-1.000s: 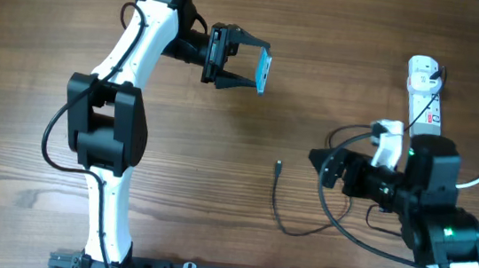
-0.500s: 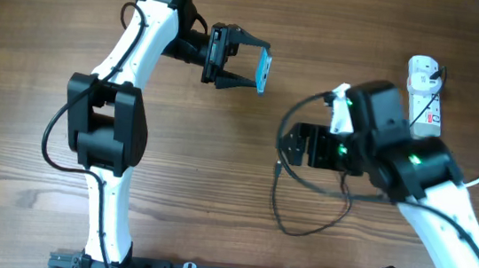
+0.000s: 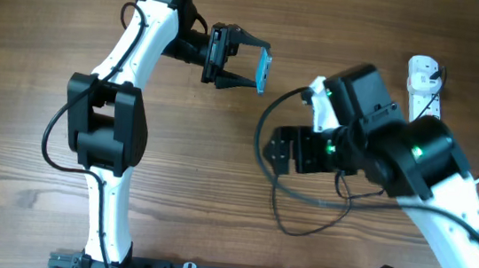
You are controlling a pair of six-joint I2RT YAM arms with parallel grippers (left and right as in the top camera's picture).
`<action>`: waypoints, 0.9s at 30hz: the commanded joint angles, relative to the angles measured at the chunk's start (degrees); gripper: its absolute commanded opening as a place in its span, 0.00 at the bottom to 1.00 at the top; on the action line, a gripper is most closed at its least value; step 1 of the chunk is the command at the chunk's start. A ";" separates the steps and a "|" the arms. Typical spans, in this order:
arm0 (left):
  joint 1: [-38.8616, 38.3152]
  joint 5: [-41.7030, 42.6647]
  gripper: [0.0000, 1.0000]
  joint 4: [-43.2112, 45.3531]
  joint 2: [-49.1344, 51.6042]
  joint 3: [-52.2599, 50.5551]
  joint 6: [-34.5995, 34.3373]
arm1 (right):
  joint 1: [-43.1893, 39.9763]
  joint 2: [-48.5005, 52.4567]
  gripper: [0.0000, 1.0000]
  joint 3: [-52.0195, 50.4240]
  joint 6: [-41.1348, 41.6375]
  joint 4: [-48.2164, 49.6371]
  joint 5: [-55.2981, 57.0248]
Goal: Plug charger to phone and switch on socket
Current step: 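Move the right gripper toward the phone held by the left gripper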
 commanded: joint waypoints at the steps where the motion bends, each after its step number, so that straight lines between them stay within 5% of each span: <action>1: -0.07 2.60 0.65 0.00 -0.26 1.25 0.09 | 6.10 -0.66 0.99 8.57 5.92 2.36 14.69; 17: -0.96 2.56 0.64 0.17 -0.26 1.22 0.09 | 7.48 12.68 0.99 12.17 13.68 13.31 27.26; 27: -0.96 2.58 0.65 0.17 -0.26 1.22 0.07 | 7.48 17.07 0.81 12.15 10.51 15.41 28.89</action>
